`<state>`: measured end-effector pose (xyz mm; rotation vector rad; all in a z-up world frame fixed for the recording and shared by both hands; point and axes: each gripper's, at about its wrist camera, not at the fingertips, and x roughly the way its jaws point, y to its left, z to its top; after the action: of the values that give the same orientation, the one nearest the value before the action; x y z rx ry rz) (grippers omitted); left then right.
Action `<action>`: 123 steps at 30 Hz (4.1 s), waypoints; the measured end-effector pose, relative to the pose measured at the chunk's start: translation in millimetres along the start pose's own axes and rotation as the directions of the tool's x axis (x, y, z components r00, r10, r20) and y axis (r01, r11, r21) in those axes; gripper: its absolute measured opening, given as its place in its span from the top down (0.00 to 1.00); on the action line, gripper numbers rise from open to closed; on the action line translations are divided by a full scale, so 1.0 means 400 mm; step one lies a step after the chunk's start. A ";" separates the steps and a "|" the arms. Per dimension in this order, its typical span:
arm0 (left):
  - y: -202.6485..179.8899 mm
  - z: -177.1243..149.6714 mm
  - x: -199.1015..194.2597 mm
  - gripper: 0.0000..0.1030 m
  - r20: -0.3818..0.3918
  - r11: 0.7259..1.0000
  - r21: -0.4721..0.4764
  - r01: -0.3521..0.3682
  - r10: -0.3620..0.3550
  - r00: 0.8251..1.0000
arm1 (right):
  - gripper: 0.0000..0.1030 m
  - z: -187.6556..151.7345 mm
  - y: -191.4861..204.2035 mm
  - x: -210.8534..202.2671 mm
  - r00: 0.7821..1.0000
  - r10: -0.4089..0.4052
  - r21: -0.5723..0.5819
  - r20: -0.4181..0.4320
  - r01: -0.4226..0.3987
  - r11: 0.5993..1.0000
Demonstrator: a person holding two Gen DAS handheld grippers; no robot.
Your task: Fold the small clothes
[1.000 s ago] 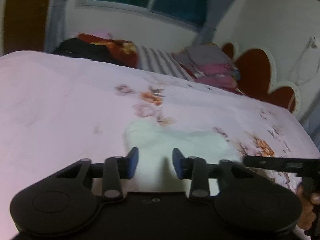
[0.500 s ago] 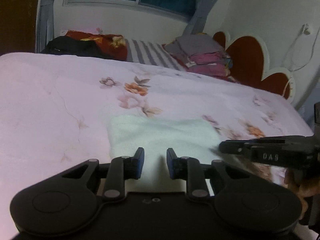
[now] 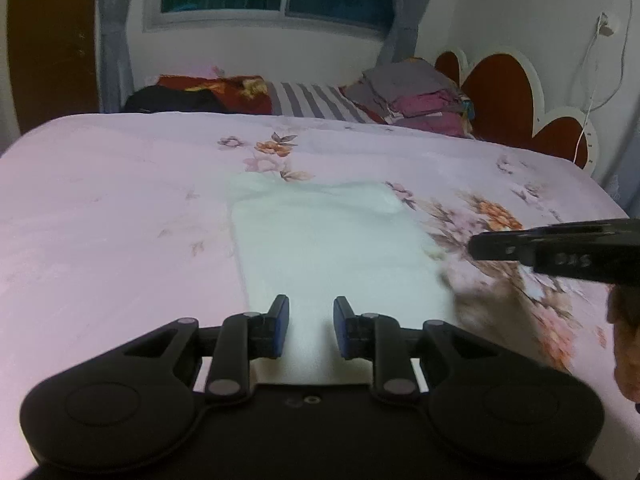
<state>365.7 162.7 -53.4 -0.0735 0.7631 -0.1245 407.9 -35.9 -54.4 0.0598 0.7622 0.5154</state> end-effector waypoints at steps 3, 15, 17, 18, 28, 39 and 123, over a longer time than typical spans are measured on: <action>-0.038 -0.048 -0.076 0.78 0.019 1.000 -0.020 -0.020 0.020 1.000 | 0.90 -0.066 0.023 -0.110 1.000 0.016 0.013 0.025 -0.017 1.000; -0.208 -0.205 -0.335 0.00 0.130 0.985 -0.002 -0.172 0.171 0.977 | 0.00 -0.262 0.100 -0.468 0.981 -0.153 0.060 0.120 0.147 0.987; -0.217 -0.227 -0.381 0.00 0.141 0.987 -0.016 -0.162 0.163 0.977 | 0.00 -0.279 0.111 -0.515 0.978 -0.177 0.086 0.107 0.168 0.982; -0.225 -0.238 -0.404 0.00 0.149 0.986 -0.014 -0.165 0.165 0.975 | 0.00 -0.288 0.118 -0.537 0.979 -0.174 0.092 0.108 0.164 0.982; -0.306 -0.301 -0.584 0.00 0.224 0.989 -0.051 -0.137 0.145 0.964 | 0.00 -0.371 0.225 -0.694 0.971 -0.180 0.032 0.159 0.177 0.984; -0.317 -0.331 -0.644 0.00 0.265 0.989 -0.061 -0.132 0.143 0.954 | 0.00 -0.395 0.265 -0.769 0.968 -0.162 0.023 0.192 0.161 0.987; -0.280 -0.317 -0.678 0.00 0.285 0.987 -0.041 -0.152 0.158 0.945 | 0.00 -0.379 0.262 -0.812 0.962 -0.137 -0.011 0.237 0.144 0.990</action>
<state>74.0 86.9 53.5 -0.0469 0.4759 0.0434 64.6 -115.6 69.4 0.0398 0.5220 0.3751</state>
